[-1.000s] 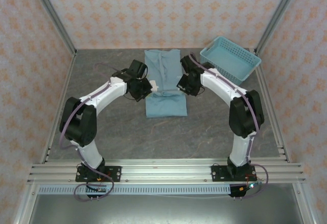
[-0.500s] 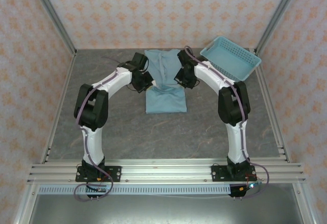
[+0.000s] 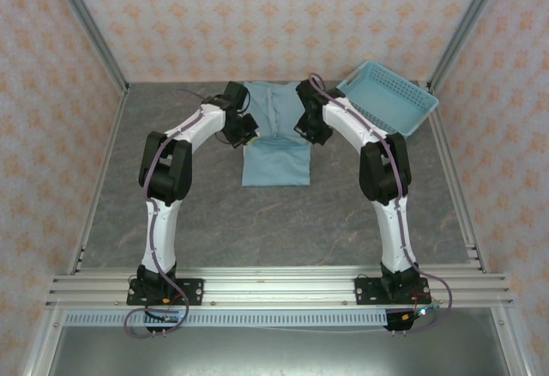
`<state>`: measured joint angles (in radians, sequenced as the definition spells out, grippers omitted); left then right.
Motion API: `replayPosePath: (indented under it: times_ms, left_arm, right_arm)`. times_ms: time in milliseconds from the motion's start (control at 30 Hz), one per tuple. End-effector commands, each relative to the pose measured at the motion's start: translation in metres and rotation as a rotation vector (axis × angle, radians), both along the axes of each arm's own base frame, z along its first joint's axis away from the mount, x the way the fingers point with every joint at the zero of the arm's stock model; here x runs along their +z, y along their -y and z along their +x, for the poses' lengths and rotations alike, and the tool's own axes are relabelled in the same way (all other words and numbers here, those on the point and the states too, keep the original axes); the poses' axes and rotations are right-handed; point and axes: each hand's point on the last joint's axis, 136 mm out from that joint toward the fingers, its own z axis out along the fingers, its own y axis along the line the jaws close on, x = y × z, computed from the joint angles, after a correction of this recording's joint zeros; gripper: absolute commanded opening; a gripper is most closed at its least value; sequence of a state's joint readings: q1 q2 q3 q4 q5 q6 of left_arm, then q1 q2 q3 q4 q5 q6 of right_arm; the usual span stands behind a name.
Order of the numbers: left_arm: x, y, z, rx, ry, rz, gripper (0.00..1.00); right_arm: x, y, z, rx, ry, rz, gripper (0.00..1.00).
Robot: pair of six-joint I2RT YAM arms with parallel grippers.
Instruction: Fold and stack the t-shirts
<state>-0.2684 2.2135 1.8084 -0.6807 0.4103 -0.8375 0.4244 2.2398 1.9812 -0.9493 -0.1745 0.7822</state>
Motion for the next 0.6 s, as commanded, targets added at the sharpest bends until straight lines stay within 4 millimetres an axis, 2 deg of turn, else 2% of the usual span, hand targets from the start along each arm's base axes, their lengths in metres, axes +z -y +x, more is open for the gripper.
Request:
replayPosePath:
  times_ms: [0,200,567]
  left_arm:
    - [0.002,-0.006,0.001,-0.010,-0.008,0.015,0.00]
    - [0.005,-0.015,0.002,0.012,-0.009,0.047,0.00]
    - [-0.001,-0.029,0.002,0.047,-0.035,0.083,0.00]
  right_arm:
    - [0.004,0.010,0.005,-0.035,0.009,-0.038,0.00]
    - [0.000,-0.006,0.018,-0.007,0.017,0.028,0.00]
    - [-0.010,0.002,0.026,-0.040,0.005,-0.002,0.00]
